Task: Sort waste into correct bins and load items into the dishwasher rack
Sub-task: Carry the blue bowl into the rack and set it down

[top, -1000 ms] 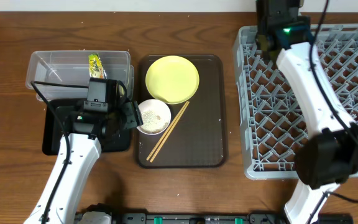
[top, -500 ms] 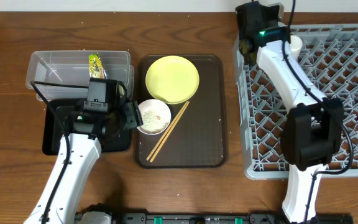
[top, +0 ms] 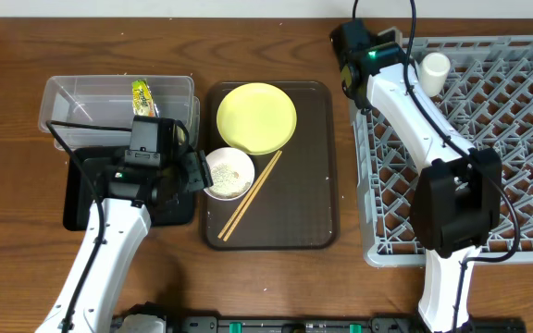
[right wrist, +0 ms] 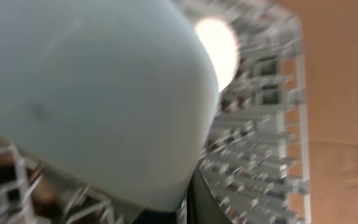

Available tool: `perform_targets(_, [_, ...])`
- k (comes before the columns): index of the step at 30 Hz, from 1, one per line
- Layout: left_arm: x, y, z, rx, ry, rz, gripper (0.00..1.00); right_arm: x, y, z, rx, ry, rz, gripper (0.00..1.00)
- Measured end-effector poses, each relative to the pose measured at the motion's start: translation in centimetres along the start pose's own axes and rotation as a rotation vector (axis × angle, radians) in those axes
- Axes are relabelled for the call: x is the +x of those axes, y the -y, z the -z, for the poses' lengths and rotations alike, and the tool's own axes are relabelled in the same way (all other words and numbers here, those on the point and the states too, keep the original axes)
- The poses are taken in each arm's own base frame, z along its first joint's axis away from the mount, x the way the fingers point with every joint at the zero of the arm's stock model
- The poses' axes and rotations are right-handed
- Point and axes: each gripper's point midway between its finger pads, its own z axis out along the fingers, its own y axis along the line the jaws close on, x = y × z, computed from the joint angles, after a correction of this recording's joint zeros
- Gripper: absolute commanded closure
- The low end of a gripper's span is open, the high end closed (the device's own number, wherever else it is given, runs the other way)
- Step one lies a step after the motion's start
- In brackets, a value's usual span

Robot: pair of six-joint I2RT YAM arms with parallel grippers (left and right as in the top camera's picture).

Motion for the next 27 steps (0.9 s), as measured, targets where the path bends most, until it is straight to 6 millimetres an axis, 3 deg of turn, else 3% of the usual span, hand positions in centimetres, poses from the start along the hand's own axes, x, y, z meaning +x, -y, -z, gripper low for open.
perform_targets(6, [0.0,0.0,0.0,0.000,0.000,0.000,0.30,2.2,-3.2,0.6,-0.206,-0.098,-0.003,0.87])
perform_targets(11, [0.0,0.0,0.0,0.000,0.000,0.000,0.30,2.3,-4.1,3.0,-0.370,-0.106,-0.046,0.64])
perform_targets(13, [0.0,0.0,0.0,0.000,0.000,0.000,0.30,1.9,-3.2,5.1,-0.432,-0.078,-0.076,0.55])
perform_targets(17, [0.0,0.0,0.0,0.000,0.000,0.000,0.30,1.9,-0.3,9.2,-0.531,-0.029,-0.133,0.52])
perform_targets(19, [0.0,0.0,0.0,0.001,0.001,0.000,0.30,2.5,1.4,10.7,-0.578,-0.027,-0.158,0.45])
perform_targets(23, [-0.5,0.2,0.0,0.009,0.019,-0.004,0.30,4.0,3.7,11.2,-0.648,-0.078,-0.215,0.23])
perform_targets(27, [-1.5,1.4,0.0,0.038,0.067,-0.057,0.30,5.1,4.4,10.5,-0.737,-0.154,-0.247,0.14])
